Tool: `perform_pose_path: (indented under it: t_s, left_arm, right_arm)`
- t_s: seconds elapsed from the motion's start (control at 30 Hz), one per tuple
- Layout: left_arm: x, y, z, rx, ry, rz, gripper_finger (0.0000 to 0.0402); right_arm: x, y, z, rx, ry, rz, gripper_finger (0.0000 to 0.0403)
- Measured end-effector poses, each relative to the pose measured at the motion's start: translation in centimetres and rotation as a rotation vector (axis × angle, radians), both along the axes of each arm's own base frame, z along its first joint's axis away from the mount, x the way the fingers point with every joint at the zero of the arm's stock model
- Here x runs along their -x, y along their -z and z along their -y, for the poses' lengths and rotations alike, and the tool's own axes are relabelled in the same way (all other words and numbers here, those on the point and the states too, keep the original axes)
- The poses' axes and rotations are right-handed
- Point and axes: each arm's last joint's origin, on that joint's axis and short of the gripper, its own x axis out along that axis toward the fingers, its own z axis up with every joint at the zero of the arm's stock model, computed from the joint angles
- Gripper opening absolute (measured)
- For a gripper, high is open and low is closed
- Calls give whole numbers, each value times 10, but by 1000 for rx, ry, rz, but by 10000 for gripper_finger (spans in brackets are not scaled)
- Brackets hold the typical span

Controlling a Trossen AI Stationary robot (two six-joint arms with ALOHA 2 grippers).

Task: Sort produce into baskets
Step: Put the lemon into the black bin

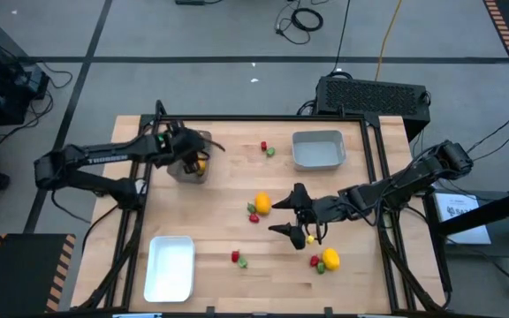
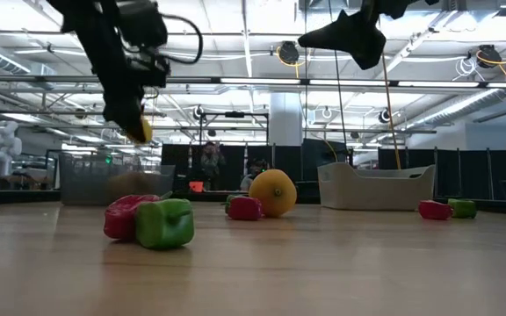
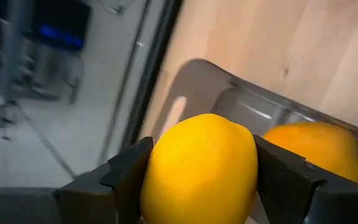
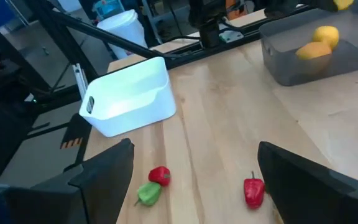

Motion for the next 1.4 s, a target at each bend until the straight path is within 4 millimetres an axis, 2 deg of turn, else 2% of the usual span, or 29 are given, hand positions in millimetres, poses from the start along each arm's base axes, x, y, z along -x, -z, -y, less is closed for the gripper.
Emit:
perform_pose_path:
  t_s: [0.23, 0.67, 1.0, 1.17, 1.27, 1.4]
  left_arm:
    - [13, 7, -16, 103, -139, 1, 248]
    - [20, 13, -6, 308, -113, -34, 253]
    - [27, 16, -2, 345, -115, -120, 321]
    - [27, 16, -3, 343, -114, -116, 333]
    - [25, 11, -3, 337, -112, -101, 333]
    - [18, -7, -7, 311, -105, -43, 334]
  right_arm:
    - [-1, 2, 4, 29, 2, -17, 329]
    - [-1, 3, 6, 34, 6, -33, 329]
    - [1, 6, 6, 15, 13, -65, 329]
    - [1, 6, 6, 15, 13, -64, 329]
    - [0, 6, 6, 15, 12, -63, 329]
    - [0, 5, 6, 13, 5, -57, 329]
